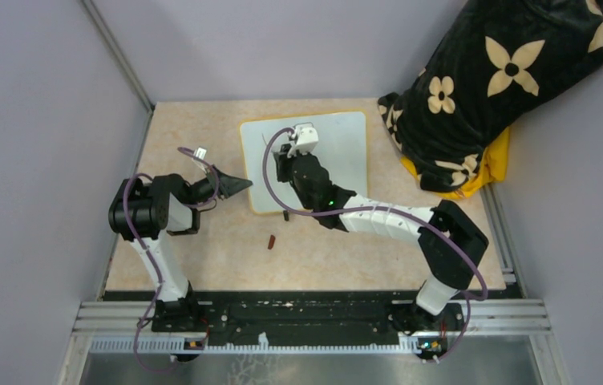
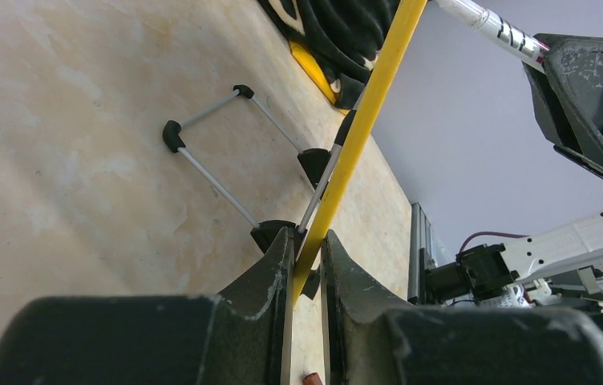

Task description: Write a sentence on the whiteboard

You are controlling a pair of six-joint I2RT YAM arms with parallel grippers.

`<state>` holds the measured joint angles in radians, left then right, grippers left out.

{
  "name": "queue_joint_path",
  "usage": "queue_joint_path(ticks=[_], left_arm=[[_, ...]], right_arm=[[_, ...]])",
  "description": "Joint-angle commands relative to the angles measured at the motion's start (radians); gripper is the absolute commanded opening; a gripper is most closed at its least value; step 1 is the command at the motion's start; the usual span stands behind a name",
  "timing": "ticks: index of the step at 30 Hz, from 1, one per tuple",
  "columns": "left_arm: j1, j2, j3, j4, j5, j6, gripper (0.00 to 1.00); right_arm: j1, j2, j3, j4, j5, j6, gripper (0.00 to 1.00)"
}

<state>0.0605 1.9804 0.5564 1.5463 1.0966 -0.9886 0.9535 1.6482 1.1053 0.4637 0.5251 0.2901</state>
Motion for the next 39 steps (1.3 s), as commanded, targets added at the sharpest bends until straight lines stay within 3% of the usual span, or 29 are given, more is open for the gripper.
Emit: queue_joint_path(ticks=[1, 12, 14, 16, 20, 31, 35, 39], left_arm=[[-0.005, -0.010, -0.019, 0.245, -0.001, 0.013, 0.00], [-0.016, -0.031, -0.027, 0.245, 0.013, 0.040, 0.01], [-0.017, -0.035, -0.026, 0.244, 0.013, 0.039, 0.13], [-0.018, -0.041, -0.026, 0.245, 0.013, 0.038, 0.19], [-0.018, -0.048, -0.027, 0.244, 0.010, 0.038, 0.23], [-0.018, -0.070, -0.018, 0.247, -0.005, 0.016, 0.46], [-0.018, -0.077, -0.017, 0.246, -0.012, 0.010, 0.48], [-0.018, -0.076, -0.019, 0.246, -0.016, 0.011, 0.42]], right_arm=[[-0.005, -0.073, -0.008, 0.051, -0.002, 0.006, 0.00], [-0.015, -0.094, 0.004, 0.084, 0.012, -0.003, 0.00], [-0.016, -0.093, 0.004, 0.083, 0.012, -0.003, 0.00], [-0.017, -0.092, 0.006, 0.083, 0.014, -0.003, 0.00], [-0.022, -0.087, 0.015, 0.076, 0.022, -0.004, 0.00], [-0.022, -0.106, -0.003, 0.094, -0.002, -0.005, 0.00], [-0.022, -0.109, -0.002, 0.095, -0.001, -0.006, 0.00], [-0.023, -0.100, 0.011, 0.085, 0.009, -0.007, 0.00]])
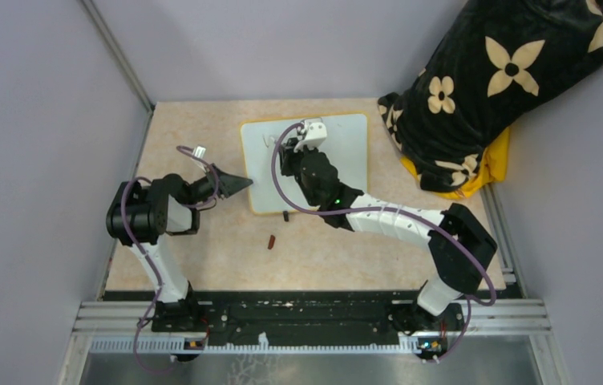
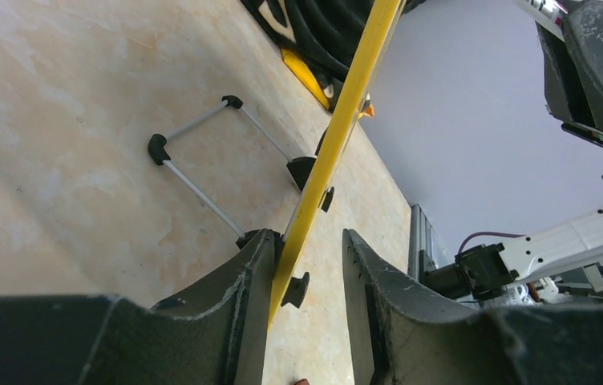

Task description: Write a sentence on the whiteboard

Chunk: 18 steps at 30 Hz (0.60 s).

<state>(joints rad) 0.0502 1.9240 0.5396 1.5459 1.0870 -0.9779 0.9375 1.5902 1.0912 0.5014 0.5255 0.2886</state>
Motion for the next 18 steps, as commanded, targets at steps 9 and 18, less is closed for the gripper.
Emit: queue_joint_path(ticks=[9, 18], left_arm=[[-0.007, -0.010, 0.002, 0.246, -0.007, -0.002, 0.28], [-0.007, -0.009, 0.000, 0.245, -0.008, -0.001, 0.16]], right_arm=[[-0.008, -0.009, 0.053, 0.021, 0.029, -0.010, 0.00], [-0.008, 0.011, 0.054, -0.022, 0.028, 0.001, 0.00]])
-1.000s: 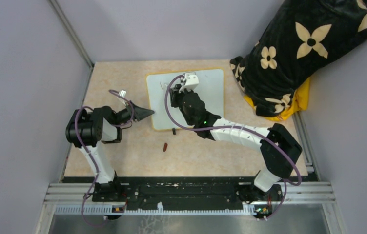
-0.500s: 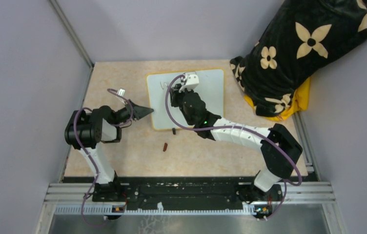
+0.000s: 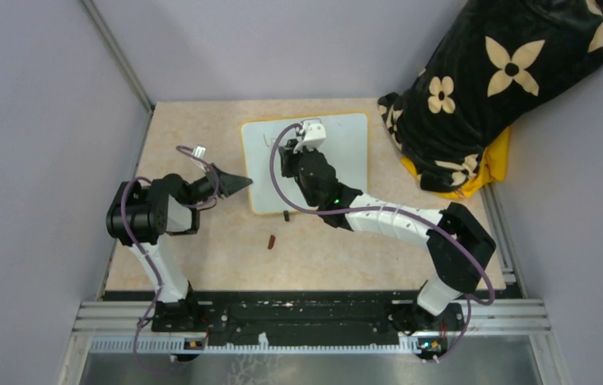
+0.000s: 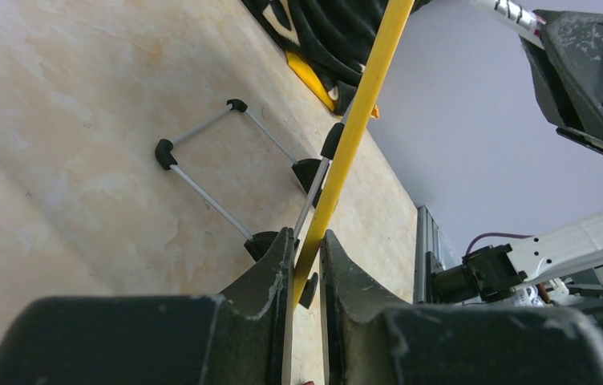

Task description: Write a sentence on the whiteboard

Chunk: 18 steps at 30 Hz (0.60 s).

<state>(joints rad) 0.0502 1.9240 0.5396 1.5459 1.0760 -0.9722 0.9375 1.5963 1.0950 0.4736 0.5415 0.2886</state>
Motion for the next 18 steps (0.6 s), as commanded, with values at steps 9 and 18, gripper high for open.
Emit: queue_joint_path(ticks=[9, 18], left_arm=[[-0.007, -0.008, -0.001, 0.246, 0.001, -0.002, 0.10], [-0.007, -0.011, -0.001, 0.246, -0.001, 0.000, 0.05]], right_arm=[[0.003, 0.004, 0.025, -0.015, -0.017, 0.017, 0.00], [0.037, 0.008, -0.002, -0.026, -0.041, 0.021, 0.00]])
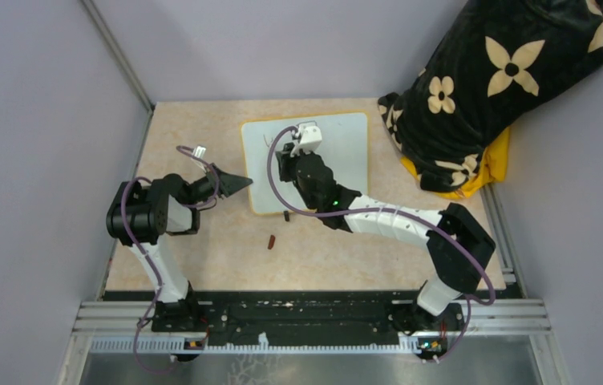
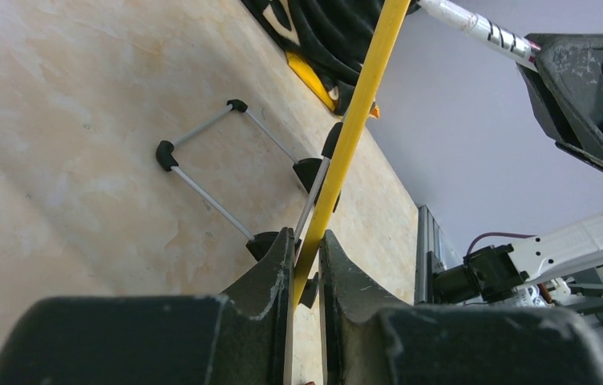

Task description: Write a sentence on the whiteboard

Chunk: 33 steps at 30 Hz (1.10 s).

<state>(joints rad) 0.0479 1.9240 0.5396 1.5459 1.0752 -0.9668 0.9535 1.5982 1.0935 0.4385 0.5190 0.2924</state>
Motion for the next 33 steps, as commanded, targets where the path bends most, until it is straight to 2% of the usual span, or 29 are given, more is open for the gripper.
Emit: queue_joint_path(ticks=[1, 15, 26, 33], left_arm=[[-0.005, -0.011, -0.001, 0.246, 0.000, -0.006, 0.05], [-0.005, -0.009, -0.005, 0.245, -0.003, -0.003, 0.00], [-0.005, -0.005, -0.006, 0.245, -0.006, 0.000, 0.00], [-0.005, -0.003, -0.007, 0.245, -0.006, 0.003, 0.00]], right_arm=[[0.024, 0.006, -0.003, 0.007, -0.019, 0.019, 0.00], [0.041, -0.004, -0.033, -0.026, -0.038, 0.042, 0.00], [0.039, -0.097, -0.035, 0.058, 0.008, 0.003, 0.00], [-0.017, -0.087, -0.003, 0.056, 0.011, 0.028, 0.00]])
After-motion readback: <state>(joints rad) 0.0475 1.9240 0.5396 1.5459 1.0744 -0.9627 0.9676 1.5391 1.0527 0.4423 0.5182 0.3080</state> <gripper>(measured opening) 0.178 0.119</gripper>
